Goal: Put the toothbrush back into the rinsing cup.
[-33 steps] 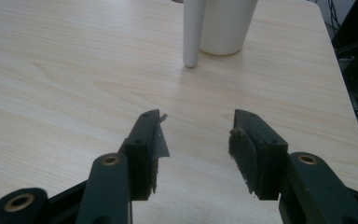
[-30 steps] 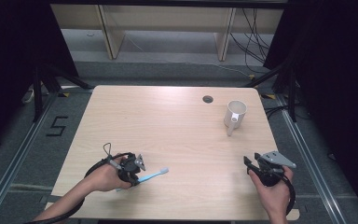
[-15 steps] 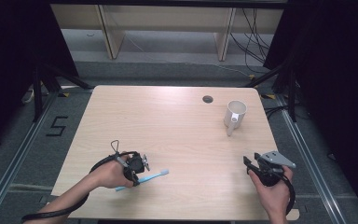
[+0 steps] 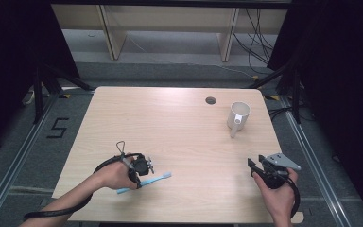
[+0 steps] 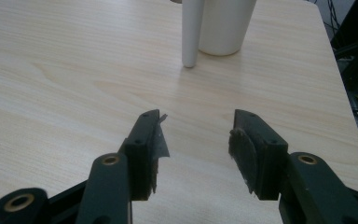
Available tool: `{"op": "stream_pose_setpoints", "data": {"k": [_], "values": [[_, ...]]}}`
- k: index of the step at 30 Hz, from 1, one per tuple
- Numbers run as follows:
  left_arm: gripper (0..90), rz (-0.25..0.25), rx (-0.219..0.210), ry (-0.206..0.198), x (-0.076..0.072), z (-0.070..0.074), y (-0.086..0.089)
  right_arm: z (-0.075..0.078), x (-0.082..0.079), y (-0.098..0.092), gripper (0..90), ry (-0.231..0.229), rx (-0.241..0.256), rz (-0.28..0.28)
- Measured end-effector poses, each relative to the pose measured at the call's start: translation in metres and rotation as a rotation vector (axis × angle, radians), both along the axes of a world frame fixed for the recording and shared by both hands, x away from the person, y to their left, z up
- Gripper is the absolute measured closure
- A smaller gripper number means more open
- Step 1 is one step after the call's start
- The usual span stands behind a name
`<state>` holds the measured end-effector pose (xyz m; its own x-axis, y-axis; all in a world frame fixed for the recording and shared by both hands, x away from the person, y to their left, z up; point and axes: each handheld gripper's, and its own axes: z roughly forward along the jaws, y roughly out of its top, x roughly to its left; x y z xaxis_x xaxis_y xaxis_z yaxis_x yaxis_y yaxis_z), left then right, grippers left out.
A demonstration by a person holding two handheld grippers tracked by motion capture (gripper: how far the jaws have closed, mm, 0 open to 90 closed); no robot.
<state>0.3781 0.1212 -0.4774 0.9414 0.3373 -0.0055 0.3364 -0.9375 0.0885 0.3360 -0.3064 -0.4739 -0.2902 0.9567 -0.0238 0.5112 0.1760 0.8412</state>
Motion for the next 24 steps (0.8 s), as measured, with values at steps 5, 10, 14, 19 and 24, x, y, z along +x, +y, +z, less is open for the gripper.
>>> {"op": "stream_pose_setpoints", "data": {"k": [5,10,14,19,24], "values": [[78.4,0.000,-0.010,-0.007,-0.0005,-0.0002,0.0011,0.0001,-0.0003,-0.0014,53.1,-0.005,-0.007,0.000],[78.4,-0.001,-0.016,-0.013,-0.0007,-0.0007,0.0017,-0.0004,-0.0001,-0.0002,53.1,0.004,0.003,0.005],[78.4,-0.002,-0.012,-0.013,-0.0014,-0.0001,0.0017,0.0001,-0.0003,-0.0008,53.1,0.002,-0.009,0.003],[78.5,-0.006,-0.022,-0.033,-0.0045,-0.0002,0.0029,-0.0008,-0.0020,0.0026,53.1,0.035,0.026,-0.021],[78.5,-0.006,-0.070,-0.066,-0.0085,-0.0007,0.0071,-0.0006,-0.0020,0.0022,53.1,0.026,0.026,-0.015]]}}
